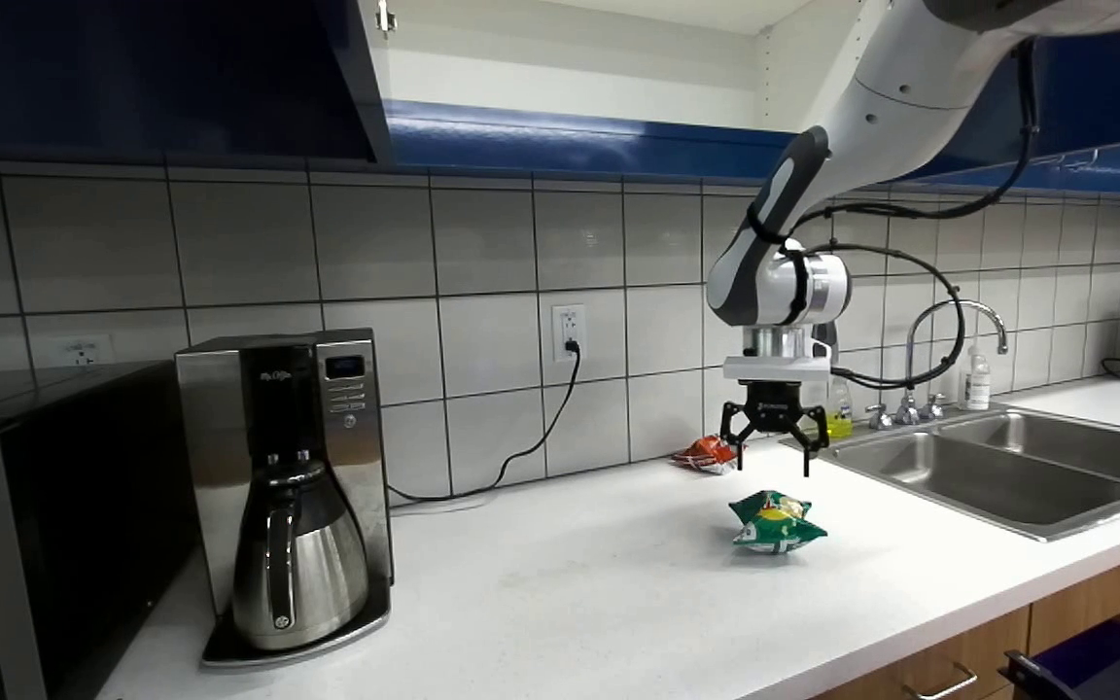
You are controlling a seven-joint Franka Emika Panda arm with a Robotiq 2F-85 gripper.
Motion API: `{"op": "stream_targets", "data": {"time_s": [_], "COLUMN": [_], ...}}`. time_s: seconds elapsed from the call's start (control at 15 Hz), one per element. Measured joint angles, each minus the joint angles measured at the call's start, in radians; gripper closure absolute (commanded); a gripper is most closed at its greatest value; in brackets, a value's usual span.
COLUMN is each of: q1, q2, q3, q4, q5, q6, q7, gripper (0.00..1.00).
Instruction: Pick up the bag of lays and place it on the bottom shelf
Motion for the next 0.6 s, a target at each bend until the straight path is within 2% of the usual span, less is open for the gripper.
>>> {"op": "stream_targets", "data": {"time_s": [0.6], "q1": [0.012], "q2": [0.09], "q3": [-0.003], "q4": [0.042], "q5": [0.0], "q6": [0.011], "q7": [0.003], "gripper": [0.0]}}
